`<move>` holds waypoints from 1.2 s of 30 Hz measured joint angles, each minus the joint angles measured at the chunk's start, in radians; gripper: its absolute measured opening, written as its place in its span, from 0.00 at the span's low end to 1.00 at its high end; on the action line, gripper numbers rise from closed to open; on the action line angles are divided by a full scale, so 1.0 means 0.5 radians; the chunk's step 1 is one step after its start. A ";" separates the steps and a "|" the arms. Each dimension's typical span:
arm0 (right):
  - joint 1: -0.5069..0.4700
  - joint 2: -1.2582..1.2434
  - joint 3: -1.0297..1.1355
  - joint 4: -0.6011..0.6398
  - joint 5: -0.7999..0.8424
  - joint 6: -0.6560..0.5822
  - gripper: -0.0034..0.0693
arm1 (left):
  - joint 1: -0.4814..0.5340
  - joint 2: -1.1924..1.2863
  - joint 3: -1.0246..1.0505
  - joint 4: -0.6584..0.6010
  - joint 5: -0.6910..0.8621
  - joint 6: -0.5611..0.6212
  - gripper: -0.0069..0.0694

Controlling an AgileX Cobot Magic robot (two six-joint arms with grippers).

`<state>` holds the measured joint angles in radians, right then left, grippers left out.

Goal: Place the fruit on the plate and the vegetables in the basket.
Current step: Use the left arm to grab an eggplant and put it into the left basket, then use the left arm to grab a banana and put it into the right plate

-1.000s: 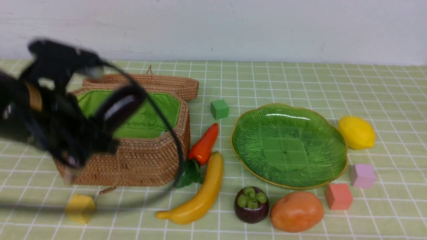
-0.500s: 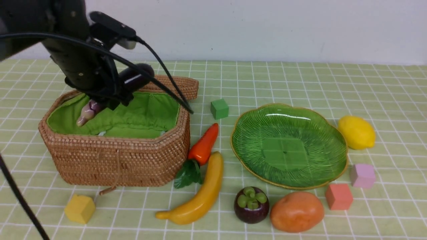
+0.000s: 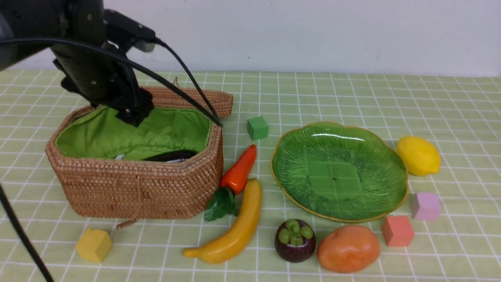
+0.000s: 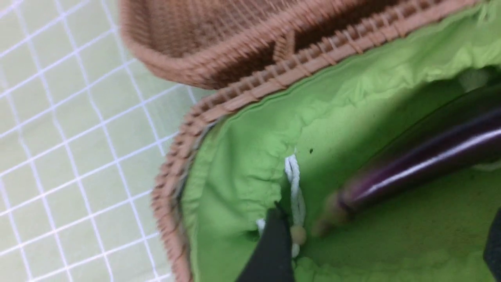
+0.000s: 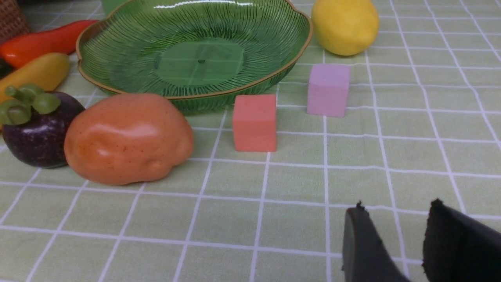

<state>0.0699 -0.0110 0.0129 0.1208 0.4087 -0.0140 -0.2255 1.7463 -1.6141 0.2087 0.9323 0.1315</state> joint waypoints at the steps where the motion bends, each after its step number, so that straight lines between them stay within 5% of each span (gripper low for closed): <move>1: 0.000 0.000 0.000 0.000 0.000 0.000 0.38 | 0.000 -0.035 0.000 -0.008 0.009 -0.022 0.95; 3: 0.000 0.000 0.000 0.000 0.000 0.000 0.38 | 0.000 -0.112 0.000 -0.053 0.030 -0.093 0.91; 7: 0.000 0.000 0.000 0.000 0.000 0.000 0.38 | -0.004 -0.278 0.000 -0.248 0.156 -0.222 0.66; 8: 0.000 0.000 0.000 0.000 0.000 0.000 0.38 | -0.028 -0.345 0.030 -0.364 0.265 -0.239 0.44; 9: 0.000 0.000 0.000 0.000 0.000 0.000 0.38 | -0.028 -0.345 0.030 -0.364 0.265 -0.239 0.44; 11: 0.000 0.000 0.000 0.000 0.000 0.000 0.38 | -0.119 -0.444 0.160 -0.447 0.340 -0.238 0.16; 13: 0.000 0.000 0.000 0.000 0.000 0.000 0.38 | -0.268 -0.530 0.377 -0.460 0.291 -0.263 0.07; 23: 0.000 0.000 0.000 0.000 0.000 0.000 0.38 | -1.127 -0.493 0.957 -0.385 0.013 -0.620 0.12; 29: 0.000 0.000 0.000 0.000 0.000 0.000 0.38 | -1.142 -0.262 0.957 -0.248 -0.304 -0.681 0.42; 32: 0.000 0.000 0.000 0.000 0.000 0.000 0.38 | -1.066 -0.107 0.957 -0.185 -0.484 -0.762 0.65; 36: 0.000 0.000 0.000 0.000 0.000 0.000 0.38 | -1.009 0.004 0.959 -0.131 -0.587 -0.795 0.76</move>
<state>0.0699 -0.0110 0.0129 0.1208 0.4087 -0.0140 -0.7302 1.7483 -1.1347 0.1430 0.6390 -0.2661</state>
